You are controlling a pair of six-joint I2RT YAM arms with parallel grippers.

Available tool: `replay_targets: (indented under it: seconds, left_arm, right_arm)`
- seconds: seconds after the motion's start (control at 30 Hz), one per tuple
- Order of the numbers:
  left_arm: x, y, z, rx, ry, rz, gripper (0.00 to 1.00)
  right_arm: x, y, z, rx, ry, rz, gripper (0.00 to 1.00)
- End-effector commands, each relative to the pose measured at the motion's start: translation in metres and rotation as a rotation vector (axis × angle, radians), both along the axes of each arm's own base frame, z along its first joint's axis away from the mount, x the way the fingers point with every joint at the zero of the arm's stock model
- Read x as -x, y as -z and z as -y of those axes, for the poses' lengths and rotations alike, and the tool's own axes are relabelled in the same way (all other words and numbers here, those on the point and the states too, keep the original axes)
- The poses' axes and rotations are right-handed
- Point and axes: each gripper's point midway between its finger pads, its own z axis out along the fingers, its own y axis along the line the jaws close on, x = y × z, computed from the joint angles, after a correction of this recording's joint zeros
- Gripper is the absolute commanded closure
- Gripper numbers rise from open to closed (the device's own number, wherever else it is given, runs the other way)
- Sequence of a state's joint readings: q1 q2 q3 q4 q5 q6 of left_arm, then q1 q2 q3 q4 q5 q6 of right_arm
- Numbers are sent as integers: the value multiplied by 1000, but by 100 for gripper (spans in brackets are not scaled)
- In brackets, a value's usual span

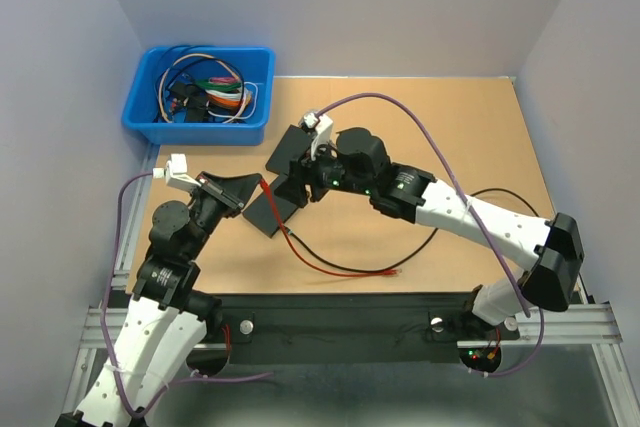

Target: Insert the plug into the switch port

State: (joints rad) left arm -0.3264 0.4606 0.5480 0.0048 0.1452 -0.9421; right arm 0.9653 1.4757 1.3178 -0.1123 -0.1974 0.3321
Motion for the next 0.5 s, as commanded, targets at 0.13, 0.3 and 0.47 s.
replay_targets:
  seconds: [0.13, 0.3, 0.47]
  left_arm:
    - [-5, -5, -6, 27, -44, 21, 100]
    - [-4, -5, -8, 14, -56, 26, 100]
    - [-4, -2, -8, 9, -56, 21, 100]
  right_arm:
    - [0, -9, -30, 16, 16, 36, 43]
    - [1, -9, -43, 21, 10, 42, 48]
    - [-3, 1, -49, 44, 31, 38, 54]
